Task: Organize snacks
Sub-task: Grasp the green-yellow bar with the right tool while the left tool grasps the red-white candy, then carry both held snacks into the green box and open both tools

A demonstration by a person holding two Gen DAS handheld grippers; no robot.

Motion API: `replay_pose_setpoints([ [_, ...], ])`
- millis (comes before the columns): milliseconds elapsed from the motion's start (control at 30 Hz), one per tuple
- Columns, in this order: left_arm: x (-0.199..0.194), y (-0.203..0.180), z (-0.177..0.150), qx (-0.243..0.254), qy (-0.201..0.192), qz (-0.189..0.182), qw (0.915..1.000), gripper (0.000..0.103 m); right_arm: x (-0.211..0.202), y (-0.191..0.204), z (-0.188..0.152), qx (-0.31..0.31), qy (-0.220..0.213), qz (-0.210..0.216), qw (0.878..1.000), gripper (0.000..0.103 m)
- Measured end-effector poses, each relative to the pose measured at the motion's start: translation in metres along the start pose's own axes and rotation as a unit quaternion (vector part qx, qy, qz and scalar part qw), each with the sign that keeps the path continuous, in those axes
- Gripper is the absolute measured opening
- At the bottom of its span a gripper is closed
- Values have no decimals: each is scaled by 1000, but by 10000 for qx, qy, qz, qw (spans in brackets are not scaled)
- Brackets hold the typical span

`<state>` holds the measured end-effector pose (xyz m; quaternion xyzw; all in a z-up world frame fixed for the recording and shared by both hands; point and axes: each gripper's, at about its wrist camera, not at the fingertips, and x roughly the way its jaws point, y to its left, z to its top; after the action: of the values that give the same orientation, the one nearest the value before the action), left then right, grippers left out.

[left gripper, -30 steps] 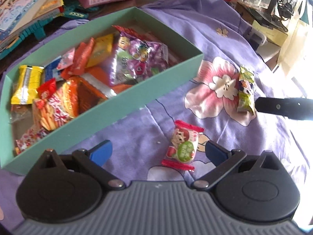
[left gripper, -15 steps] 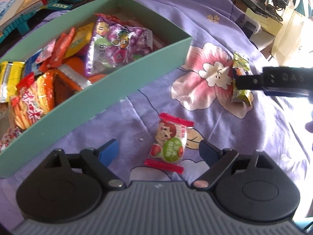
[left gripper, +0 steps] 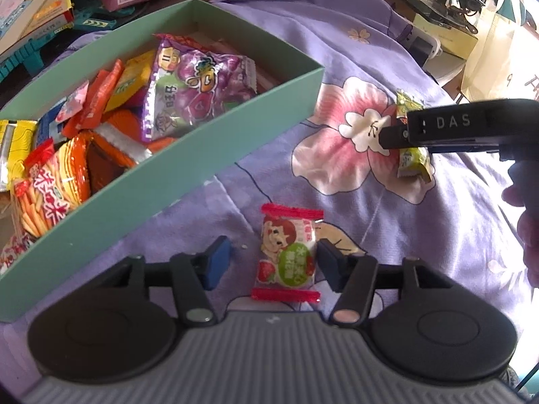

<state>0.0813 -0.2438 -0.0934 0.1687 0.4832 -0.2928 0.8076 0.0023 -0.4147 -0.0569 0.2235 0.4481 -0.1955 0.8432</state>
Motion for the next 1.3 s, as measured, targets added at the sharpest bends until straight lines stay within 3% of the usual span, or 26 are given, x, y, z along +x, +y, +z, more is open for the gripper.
replay_pose_setpoints([
  [67, 0, 3, -1, 11, -35, 28, 10000, 51, 0, 2, -2, -71, -28, -80, 9999, 59],
  [233, -2, 9, -3, -15, -54, 69, 10000, 52, 1, 7, -5, -248, -51, -208, 9995, 57],
  [300, -3, 11, -4, -67, -52, 73, 9999, 53, 2, 9, -4, -312, -76, -297, 9990, 47],
  [333, -4, 13, -4, -120, -38, 62, 9999, 54, 1, 12, -4, -368, -105, -302, 9988, 36],
  [433, -5, 18, -6, -246, -10, 23, 9997, 59, 2, 18, -5, -440, -78, -84, 9990, 24],
  [667, -8, 25, -14, -328, 19, 3, 9995, 58, -1, 39, -19, -885, 87, 276, 9957, 24],
  [933, -6, 12, -17, -60, 19, 195, 9998, 58, -3, 44, -21, -1031, 109, 266, 9943, 24],
  [1000, -6, 11, -17, -18, -3, 235, 9997, 55, -4, 40, -23, -1075, 59, 304, 9937, 24],
  [1167, -7, 12, -15, -31, -43, 242, 9997, 32, -3, 43, -26, -1246, -75, 227, 9919, 24],
  [1300, -10, 22, -16, -281, -33, 180, 9994, 28, -8, 48, -31, -1226, -68, 243, 9921, 21],
])
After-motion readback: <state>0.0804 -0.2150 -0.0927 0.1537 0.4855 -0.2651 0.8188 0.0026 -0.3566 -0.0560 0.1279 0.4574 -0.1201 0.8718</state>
